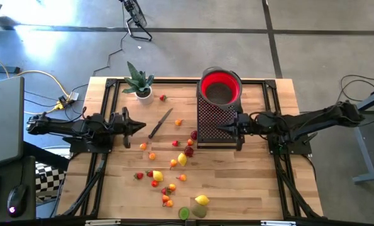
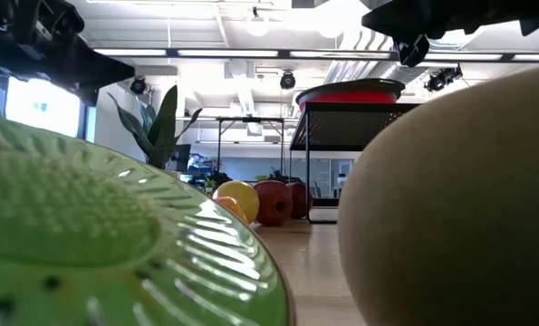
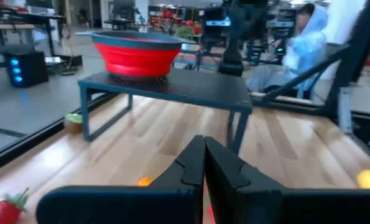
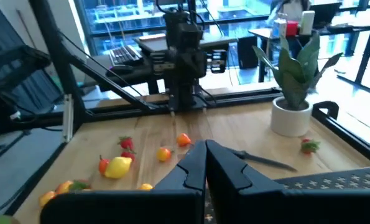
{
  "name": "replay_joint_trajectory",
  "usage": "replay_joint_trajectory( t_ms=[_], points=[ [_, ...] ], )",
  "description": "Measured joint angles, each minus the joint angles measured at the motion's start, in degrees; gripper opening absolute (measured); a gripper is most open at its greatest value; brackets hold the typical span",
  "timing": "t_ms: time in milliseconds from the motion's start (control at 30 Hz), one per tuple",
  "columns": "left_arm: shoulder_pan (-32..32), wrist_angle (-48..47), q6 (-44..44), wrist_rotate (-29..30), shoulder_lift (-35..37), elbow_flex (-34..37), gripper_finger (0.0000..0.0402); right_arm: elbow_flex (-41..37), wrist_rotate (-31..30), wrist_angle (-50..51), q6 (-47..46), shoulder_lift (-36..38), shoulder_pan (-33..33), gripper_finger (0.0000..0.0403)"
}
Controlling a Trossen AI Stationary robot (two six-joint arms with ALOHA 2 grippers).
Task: Pick & Place Fruit
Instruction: Adjust the shelf
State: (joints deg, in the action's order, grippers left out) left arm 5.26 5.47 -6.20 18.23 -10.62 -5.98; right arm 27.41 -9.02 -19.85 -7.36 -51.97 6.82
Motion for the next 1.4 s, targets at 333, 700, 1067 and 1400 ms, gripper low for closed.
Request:
replay_joint_trajectory(
  t_ms=[333,700,1067,1400],
  points=[
    [0.0,8.1,-1.3,2.5,-9.6,0.0,0.0006,-2.2,-0.5,-9.2,3.1,0.2,3.9,0.0003],
    [0.0,14.1,1.4,7.2,-23.1,-5.0,0.0006,-2.2,-3.1,-9.2,3.1,0.2,6.5,0.0003],
    [-3.7,14.1,1.0,3.3,-34.7,-11.0,0.0006,-2.2,-3.1,-9.1,3.1,0.1,6.4,0.0002],
    [-9.0,13.7,0.3,-7.1,-38.0,-11.7,0.0006,-2.2,-3.1,-9.1,2.9,0.1,6.4,0.0002]
  ],
)
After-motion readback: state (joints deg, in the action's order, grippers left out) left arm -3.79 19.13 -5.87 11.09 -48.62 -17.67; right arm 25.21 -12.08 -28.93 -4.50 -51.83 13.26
